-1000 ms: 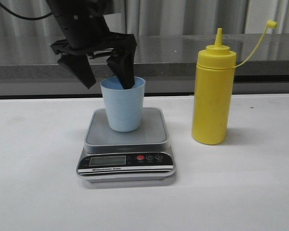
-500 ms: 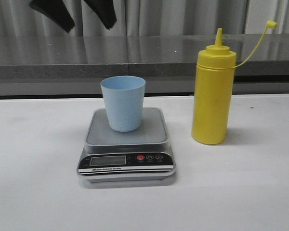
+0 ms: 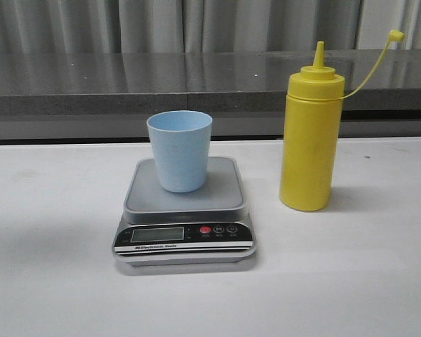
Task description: Pour seasoning into cup on scale with both arms
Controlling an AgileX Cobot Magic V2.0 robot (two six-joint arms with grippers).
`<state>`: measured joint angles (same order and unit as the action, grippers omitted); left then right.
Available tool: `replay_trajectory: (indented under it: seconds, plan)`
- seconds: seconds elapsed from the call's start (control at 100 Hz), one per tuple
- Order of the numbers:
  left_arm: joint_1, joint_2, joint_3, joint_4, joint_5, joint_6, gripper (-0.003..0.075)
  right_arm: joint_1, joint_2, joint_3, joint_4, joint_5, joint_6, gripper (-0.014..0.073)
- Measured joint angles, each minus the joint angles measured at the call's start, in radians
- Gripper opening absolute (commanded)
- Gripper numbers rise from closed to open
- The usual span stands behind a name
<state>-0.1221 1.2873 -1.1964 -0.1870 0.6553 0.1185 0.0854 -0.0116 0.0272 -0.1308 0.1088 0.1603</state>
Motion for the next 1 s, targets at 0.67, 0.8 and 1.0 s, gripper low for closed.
replay_trajectory:
  seconds: [0.67,0.8,1.0]
  plan:
    - [0.048,-0.769,0.726,-0.002,-0.319,-0.002,0.0639,0.0,0.0,0.0,0.0,0.0,0.0,-0.0069]
    - [0.048,-0.9,0.797,-0.017,-0.322,-0.003,0.0639,0.0,0.0,0.0,0.0,0.0,0.0,-0.0069]
    - [0.048,-1.076,0.827,-0.037,-0.307,-0.003,0.0639,0.0,0.0,0.0,0.0,0.0,0.0,-0.0069]
